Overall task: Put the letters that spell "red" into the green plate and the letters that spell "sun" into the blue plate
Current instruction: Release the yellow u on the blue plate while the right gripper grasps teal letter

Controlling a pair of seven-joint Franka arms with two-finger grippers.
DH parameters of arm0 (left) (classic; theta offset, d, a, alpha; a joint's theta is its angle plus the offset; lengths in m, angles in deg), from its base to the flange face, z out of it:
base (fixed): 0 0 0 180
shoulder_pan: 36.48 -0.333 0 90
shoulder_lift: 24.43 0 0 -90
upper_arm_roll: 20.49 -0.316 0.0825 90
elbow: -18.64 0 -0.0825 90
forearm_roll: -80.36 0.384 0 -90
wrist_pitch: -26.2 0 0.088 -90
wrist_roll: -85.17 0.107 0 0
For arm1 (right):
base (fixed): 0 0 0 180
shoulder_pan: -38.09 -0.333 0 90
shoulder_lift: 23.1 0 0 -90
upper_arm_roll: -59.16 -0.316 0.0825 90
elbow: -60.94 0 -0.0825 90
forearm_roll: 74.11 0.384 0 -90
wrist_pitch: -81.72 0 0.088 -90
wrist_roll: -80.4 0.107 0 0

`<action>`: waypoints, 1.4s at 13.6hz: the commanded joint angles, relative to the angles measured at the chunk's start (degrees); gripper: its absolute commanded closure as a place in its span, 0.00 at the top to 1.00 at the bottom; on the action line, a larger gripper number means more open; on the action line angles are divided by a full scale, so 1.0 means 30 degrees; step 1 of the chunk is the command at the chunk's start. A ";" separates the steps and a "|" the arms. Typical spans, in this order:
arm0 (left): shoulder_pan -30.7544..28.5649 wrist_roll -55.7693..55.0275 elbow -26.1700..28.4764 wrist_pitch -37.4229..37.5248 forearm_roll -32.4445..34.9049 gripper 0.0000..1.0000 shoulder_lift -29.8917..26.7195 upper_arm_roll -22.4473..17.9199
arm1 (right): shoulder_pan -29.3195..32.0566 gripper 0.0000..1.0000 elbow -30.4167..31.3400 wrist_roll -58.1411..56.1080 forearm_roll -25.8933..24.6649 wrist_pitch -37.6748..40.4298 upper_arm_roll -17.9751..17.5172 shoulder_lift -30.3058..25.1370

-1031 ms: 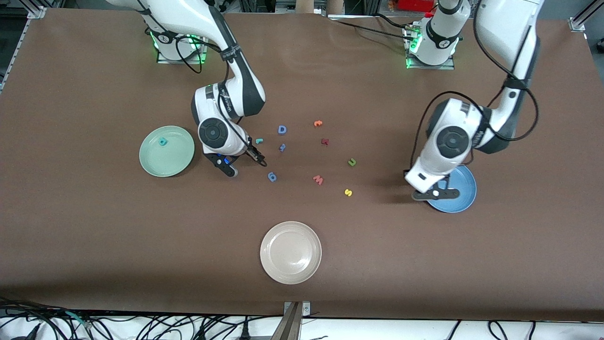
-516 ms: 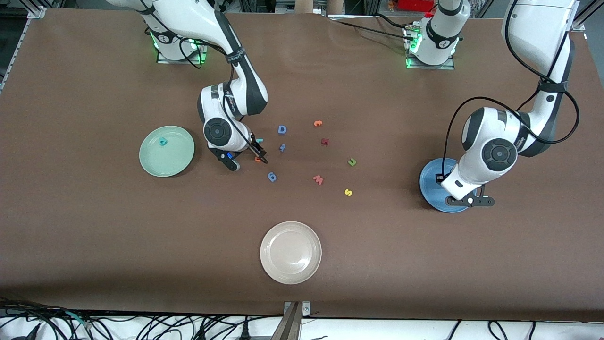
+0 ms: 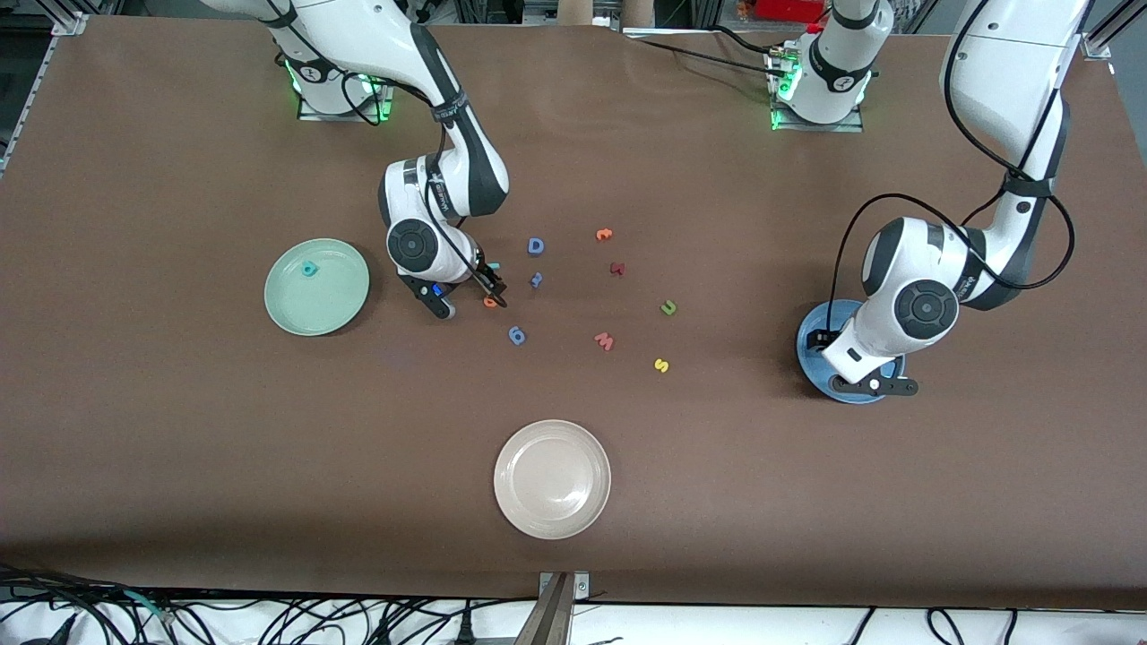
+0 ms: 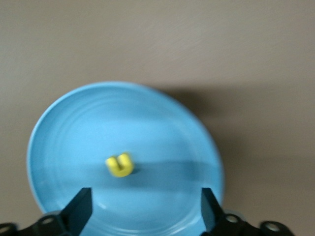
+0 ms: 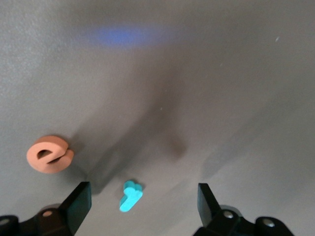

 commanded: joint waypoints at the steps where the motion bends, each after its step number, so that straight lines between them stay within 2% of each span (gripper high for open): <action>1: 0.0148 0.0007 -0.0865 0.0314 -0.1516 1.00 -0.0249 0.1410 | -0.0161 0.94 0.0681 -0.0231 0.0952 -0.0325 0.0020 -0.0755; 3: 0.0237 -0.0343 -0.1686 0.0314 -0.2167 1.00 -0.0104 0.2521 | -0.0161 0.92 0.0943 -0.0231 0.1243 -0.0354 0.0020 -0.0757; 4: 0.0324 -0.0867 -0.1893 0.0314 -0.2168 1.00 -0.0045 0.2846 | -0.0161 0.88 0.1032 -0.0377 0.1448 -0.0354 0.0020 -0.0757; 5: 0.0818 -0.1249 -0.2243 0.0314 -0.2168 1.00 0.0072 0.3023 | -0.0161 0.78 0.1062 -0.0581 0.1537 -0.0354 0.0020 -0.0757; 9: 0.3658 -0.5404 -0.2305 0.0111 -0.2081 1.00 0.0393 0.2996 | -0.0132 0.53 0.1091 -0.1458 0.2092 -0.0354 0.0020 -0.0786; 12: 0.4861 -0.6113 -0.2275 0.0109 -0.2051 1.00 0.0686 0.2996 | -0.0132 0.36 0.1297 -0.2485 0.2651 -0.0354 0.0078 -0.0786; 14: 0.5479 -0.7401 -0.2188 -0.0298 -0.1875 1.00 0.1125 0.2966 | -0.0132 0.16 0.1326 -0.2633 0.2652 -0.0354 0.0079 -0.0786; 15: 0.5336 -0.7376 -0.2014 -0.0678 -0.1875 1.00 0.1243 0.2995 | -0.0103 0.03 0.1297 -0.2779 0.2652 -0.0354 0.0079 -0.0786; 16: 0.5306 -0.7260 -0.1954 -0.0943 -0.1875 1.00 0.1448 0.2996 | -0.0102 0.00 0.1326 -0.2867 0.2652 -0.0325 0.0108 -0.0786; 19: 0.5335 -0.7259 -0.1924 -0.1824 -0.1875 1.00 0.2210 0.2966 | -0.0131 0.00 0.1267 -0.2752 0.2652 -0.0033 0.0457 -0.0961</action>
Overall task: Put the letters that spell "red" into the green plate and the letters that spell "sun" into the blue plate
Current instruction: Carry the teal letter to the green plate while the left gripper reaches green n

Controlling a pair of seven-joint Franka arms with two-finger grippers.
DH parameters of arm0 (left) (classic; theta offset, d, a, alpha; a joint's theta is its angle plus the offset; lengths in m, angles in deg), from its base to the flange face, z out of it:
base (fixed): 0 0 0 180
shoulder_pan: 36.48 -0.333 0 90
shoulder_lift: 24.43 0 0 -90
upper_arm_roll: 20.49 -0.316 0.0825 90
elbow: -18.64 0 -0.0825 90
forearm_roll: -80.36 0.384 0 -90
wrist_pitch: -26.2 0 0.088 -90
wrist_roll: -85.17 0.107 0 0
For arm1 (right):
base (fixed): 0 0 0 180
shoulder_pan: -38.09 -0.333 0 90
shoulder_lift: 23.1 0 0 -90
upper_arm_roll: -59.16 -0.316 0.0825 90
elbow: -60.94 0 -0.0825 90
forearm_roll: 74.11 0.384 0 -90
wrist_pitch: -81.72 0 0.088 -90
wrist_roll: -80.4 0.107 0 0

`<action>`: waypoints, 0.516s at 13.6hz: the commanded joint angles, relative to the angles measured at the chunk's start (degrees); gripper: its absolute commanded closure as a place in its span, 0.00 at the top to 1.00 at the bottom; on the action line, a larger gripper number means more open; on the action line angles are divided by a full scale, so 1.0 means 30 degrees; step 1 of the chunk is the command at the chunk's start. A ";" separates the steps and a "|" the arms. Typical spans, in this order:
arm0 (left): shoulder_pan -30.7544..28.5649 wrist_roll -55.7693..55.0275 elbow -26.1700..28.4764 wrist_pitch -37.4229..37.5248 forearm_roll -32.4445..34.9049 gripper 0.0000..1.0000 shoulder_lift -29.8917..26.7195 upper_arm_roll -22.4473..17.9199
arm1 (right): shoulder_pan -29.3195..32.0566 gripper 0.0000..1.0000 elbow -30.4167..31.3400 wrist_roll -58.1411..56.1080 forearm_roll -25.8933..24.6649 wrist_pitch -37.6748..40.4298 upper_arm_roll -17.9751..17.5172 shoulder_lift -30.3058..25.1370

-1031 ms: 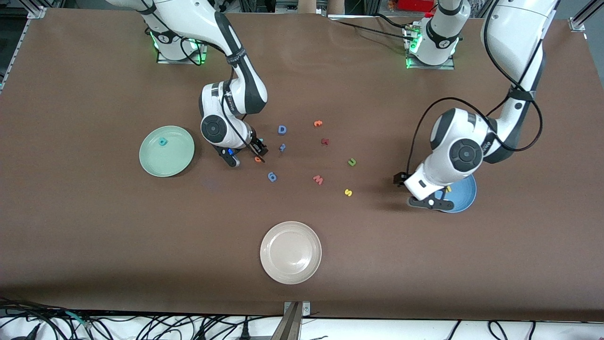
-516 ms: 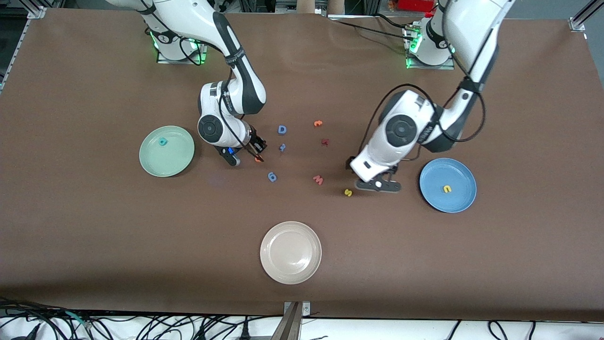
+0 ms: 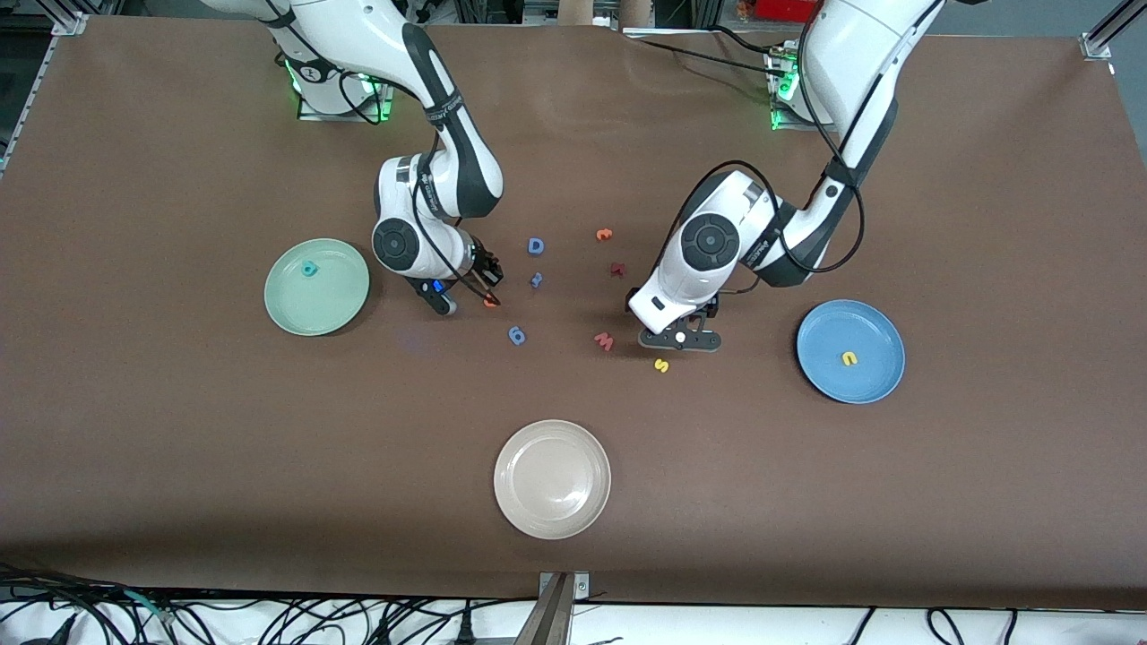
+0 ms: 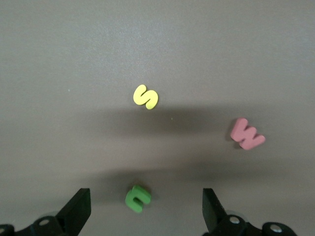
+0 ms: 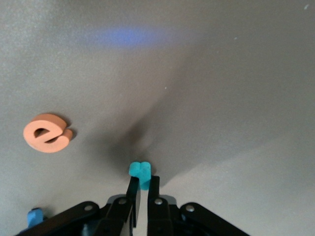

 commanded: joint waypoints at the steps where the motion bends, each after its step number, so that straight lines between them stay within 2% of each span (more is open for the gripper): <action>1: -0.0001 -0.0055 -0.0034 -0.0460 -0.0037 1.00 0.0481 -0.0077 | -0.0097 0.00 0.0568 -0.0380 0.0370 0.0283 0.0500 -0.0870; 3: -0.0002 -0.0055 0.0664 -0.1362 -0.0036 1.00 0.0541 -0.0077 | -0.0126 0.00 0.0421 -0.0291 0.0340 0.1362 0.1171 -0.1513; 5: -0.0002 -0.0084 0.1516 -0.2275 -0.0036 1.00 0.0482 -0.0078 | -0.0126 0.00 0.0130 -0.0437 -0.0039 0.3350 0.2428 -0.2479; 7: 0.0027 -0.0230 0.1781 -0.2335 -0.0036 1.00 0.0395 -0.0107 | -0.0126 0.00 -0.0512 -0.0728 -0.1467 0.5751 0.3893 -0.3155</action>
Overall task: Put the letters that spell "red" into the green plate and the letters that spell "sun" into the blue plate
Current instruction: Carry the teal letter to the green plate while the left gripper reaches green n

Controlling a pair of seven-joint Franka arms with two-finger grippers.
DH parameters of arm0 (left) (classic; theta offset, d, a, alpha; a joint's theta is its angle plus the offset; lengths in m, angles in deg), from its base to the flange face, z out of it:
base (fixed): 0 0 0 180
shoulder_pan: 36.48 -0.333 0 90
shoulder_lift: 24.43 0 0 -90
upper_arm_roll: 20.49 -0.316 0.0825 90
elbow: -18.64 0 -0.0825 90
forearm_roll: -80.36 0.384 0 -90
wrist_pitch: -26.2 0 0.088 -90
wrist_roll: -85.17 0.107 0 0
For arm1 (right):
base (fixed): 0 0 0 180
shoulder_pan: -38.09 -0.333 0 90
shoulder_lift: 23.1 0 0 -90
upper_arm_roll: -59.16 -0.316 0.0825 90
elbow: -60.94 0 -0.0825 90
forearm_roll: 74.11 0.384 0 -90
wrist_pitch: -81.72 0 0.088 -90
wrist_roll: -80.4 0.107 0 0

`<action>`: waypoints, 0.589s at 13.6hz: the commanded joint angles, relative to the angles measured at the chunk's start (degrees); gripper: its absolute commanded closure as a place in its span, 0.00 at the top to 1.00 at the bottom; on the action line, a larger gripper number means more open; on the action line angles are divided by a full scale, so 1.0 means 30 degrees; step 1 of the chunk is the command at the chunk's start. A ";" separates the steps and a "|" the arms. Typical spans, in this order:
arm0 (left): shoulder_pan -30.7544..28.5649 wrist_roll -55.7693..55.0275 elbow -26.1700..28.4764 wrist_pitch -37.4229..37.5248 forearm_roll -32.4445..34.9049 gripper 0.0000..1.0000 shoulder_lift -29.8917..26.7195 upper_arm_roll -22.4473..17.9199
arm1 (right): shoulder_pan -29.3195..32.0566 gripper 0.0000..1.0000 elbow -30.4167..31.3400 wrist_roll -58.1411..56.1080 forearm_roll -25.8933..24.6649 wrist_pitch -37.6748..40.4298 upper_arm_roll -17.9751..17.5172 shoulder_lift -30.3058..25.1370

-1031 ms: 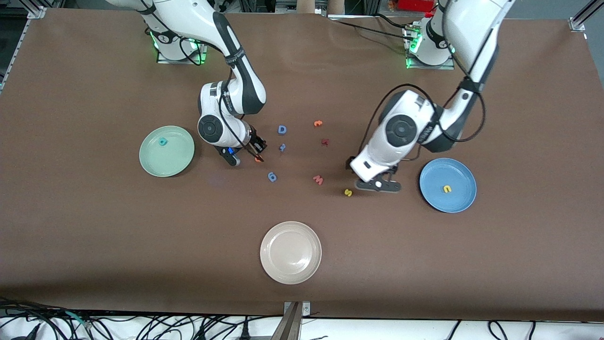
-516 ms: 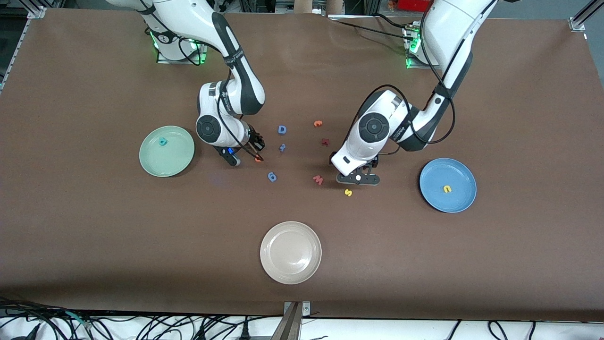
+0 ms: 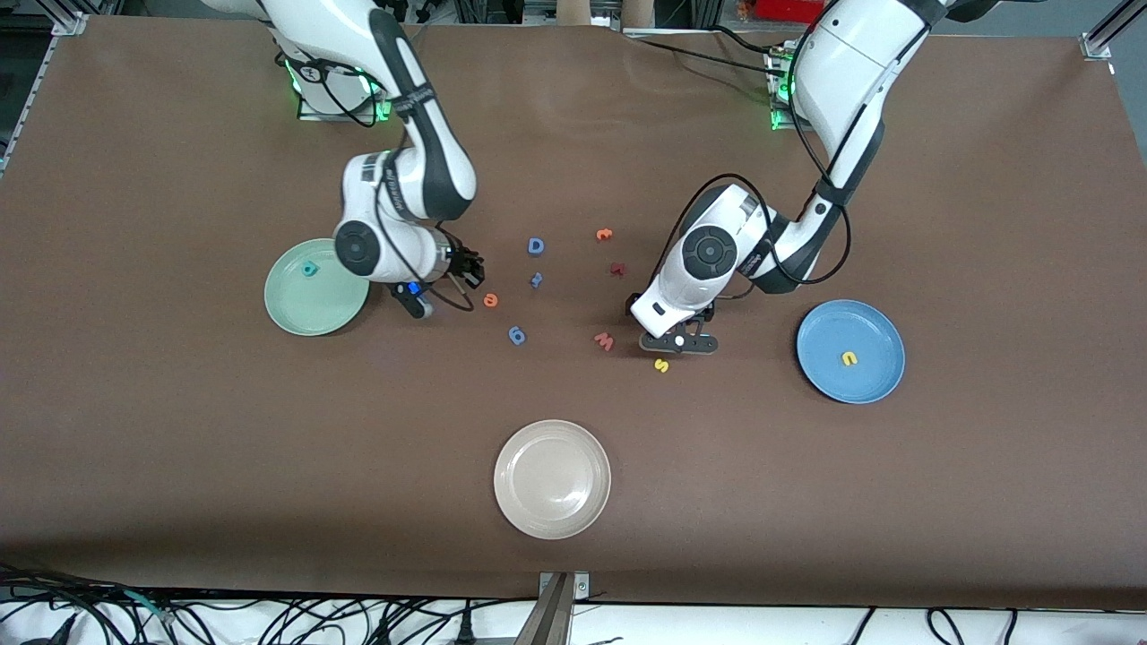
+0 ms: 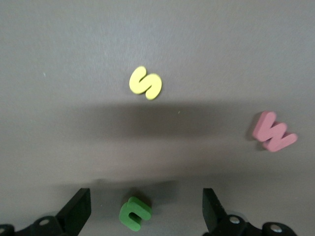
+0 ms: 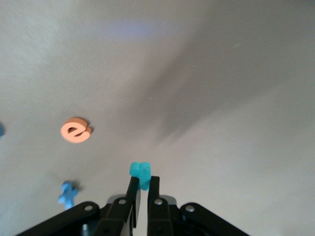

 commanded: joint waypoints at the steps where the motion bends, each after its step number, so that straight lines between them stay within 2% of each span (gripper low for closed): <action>1: 0.0083 -0.0219 0.0720 -0.0362 -0.0037 1.00 -0.0402 -0.0087 | -0.0083 0.00 -0.0602 -0.1166 -0.1774 0.3199 0.2142 -0.1187; 2: 0.0113 -0.0219 0.0954 -0.0449 -0.0037 1.00 -0.0461 -0.0087 | -0.0054 0.00 -0.0809 -0.2479 -0.2362 0.4168 0.3167 -0.1187; 5: 0.0113 -0.0277 0.2005 -0.1265 -0.0007 1.00 -0.1016 -0.0116 | 0.0238 0.00 -0.0490 -0.8595 -0.2573 0.5057 0.6332 -0.0314; 6: 0.0113 -0.0278 0.2359 -0.1763 -0.0007 1.00 -0.1134 -0.0116 | 0.0442 0.00 -0.0228 -1.0123 -0.2573 0.5028 0.6805 0.0156; 8: 0.0172 -0.0685 0.2479 -0.1973 0.0051 0.98 -0.1135 -0.0145 | 0.0998 0.00 0.0445 -1.2005 -0.2340 0.4503 0.6810 0.1064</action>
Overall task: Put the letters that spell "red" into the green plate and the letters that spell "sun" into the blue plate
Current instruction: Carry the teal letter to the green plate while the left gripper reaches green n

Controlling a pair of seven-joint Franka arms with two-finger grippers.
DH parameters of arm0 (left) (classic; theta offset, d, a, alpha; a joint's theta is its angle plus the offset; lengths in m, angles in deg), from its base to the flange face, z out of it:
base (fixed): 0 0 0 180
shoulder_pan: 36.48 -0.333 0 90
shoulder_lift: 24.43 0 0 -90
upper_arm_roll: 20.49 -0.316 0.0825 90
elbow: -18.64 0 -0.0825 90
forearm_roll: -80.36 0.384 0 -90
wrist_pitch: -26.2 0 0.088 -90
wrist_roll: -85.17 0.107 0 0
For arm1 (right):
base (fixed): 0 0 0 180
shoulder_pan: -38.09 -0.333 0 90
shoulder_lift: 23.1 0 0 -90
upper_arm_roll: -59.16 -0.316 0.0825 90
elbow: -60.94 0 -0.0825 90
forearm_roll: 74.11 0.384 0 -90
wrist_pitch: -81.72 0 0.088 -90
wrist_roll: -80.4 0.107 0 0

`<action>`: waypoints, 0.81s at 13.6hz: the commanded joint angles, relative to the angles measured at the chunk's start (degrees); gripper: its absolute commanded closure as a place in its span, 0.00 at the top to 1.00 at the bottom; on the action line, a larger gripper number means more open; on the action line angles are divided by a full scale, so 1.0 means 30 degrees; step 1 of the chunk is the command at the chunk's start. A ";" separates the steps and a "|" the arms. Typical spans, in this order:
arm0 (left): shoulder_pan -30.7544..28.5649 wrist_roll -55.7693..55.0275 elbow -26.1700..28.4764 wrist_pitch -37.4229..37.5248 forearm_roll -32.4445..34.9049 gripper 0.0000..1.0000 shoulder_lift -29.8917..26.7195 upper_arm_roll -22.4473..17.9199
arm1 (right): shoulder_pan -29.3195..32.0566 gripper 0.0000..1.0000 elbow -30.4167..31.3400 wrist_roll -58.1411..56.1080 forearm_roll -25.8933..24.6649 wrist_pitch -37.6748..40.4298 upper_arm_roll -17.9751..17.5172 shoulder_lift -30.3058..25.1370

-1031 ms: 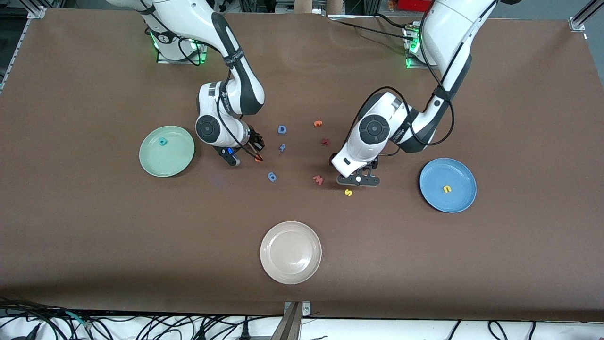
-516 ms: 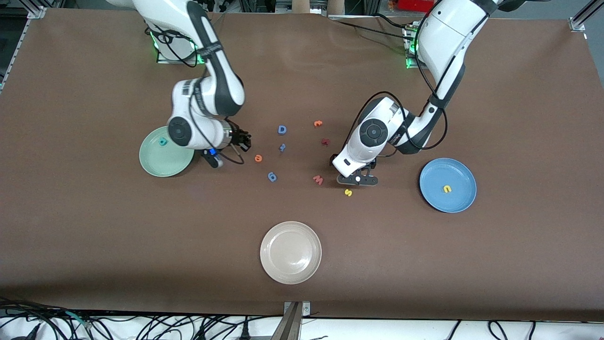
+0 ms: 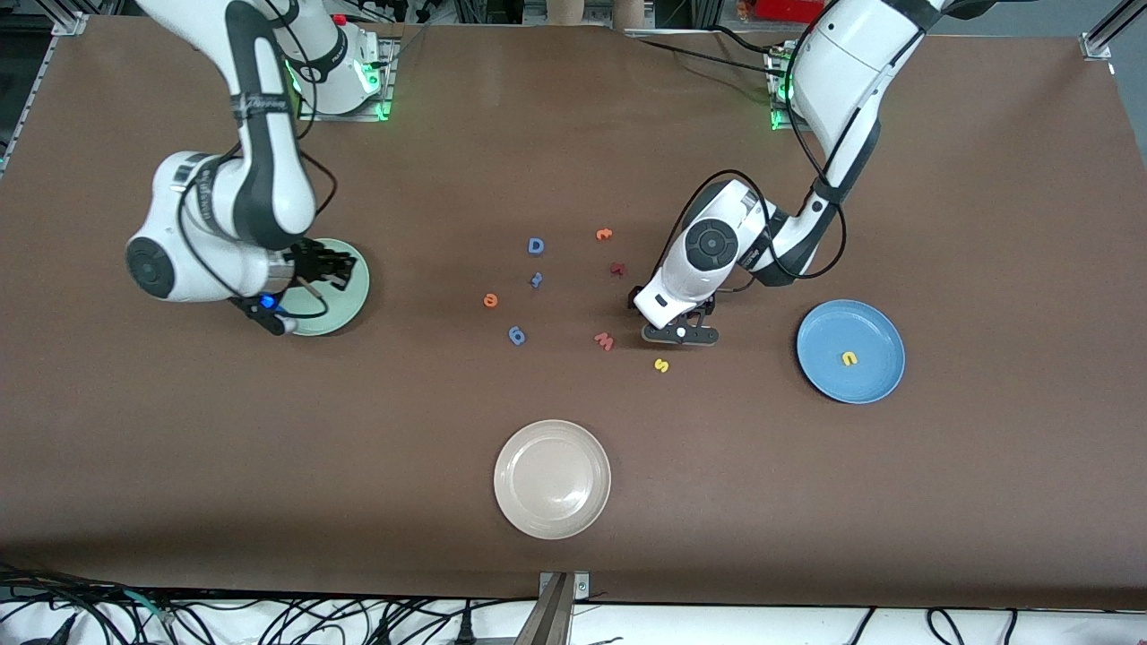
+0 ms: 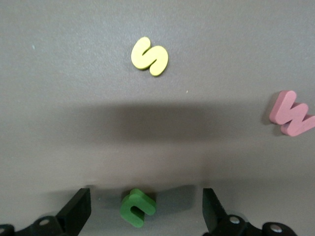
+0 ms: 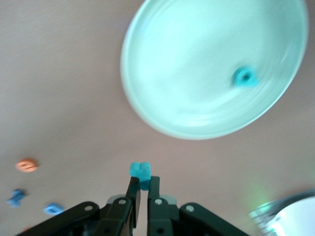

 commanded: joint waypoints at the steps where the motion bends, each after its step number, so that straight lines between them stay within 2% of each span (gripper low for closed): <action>1: 0.0164 -0.0852 0.1029 -0.0377 0.0515 0.98 -0.0882 -0.0125 | 0.0078 0.00 0.0702 -0.2206 0.0221 -0.0692 -0.0018 0.1539; 4: 0.0164 -0.2141 0.1382 -0.0377 0.1660 0.98 -0.1116 -0.0008 | 0.0252 0.00 0.0793 -0.3114 0.0251 -0.0930 -0.0136 0.2827; 8: 0.0574 -0.2991 0.1411 -0.0377 0.1720 0.83 -0.1116 -0.0008 | 0.1074 0.01 0.0793 -0.5432 0.1920 -0.0989 -0.0165 0.4060; 9: 0.0574 -0.3284 0.1411 -0.0377 0.2127 0.78 -0.1116 -0.0008 | 0.1074 0.23 0.0793 -0.5433 0.1892 -0.0931 -0.0165 0.4032; 10: 0.0603 -0.3925 0.1411 -0.0377 0.2624 0.69 -0.1116 -0.0008 | 0.1045 0.41 0.0793 -0.5433 0.1892 -0.0844 -0.0165 0.4032; 11: 0.0574 -0.4424 0.1382 -0.0406 0.3122 0.67 -0.1087 0.0021 | 0.1016 0.68 0.0735 -0.5404 0.1921 -0.0785 -0.0165 0.3974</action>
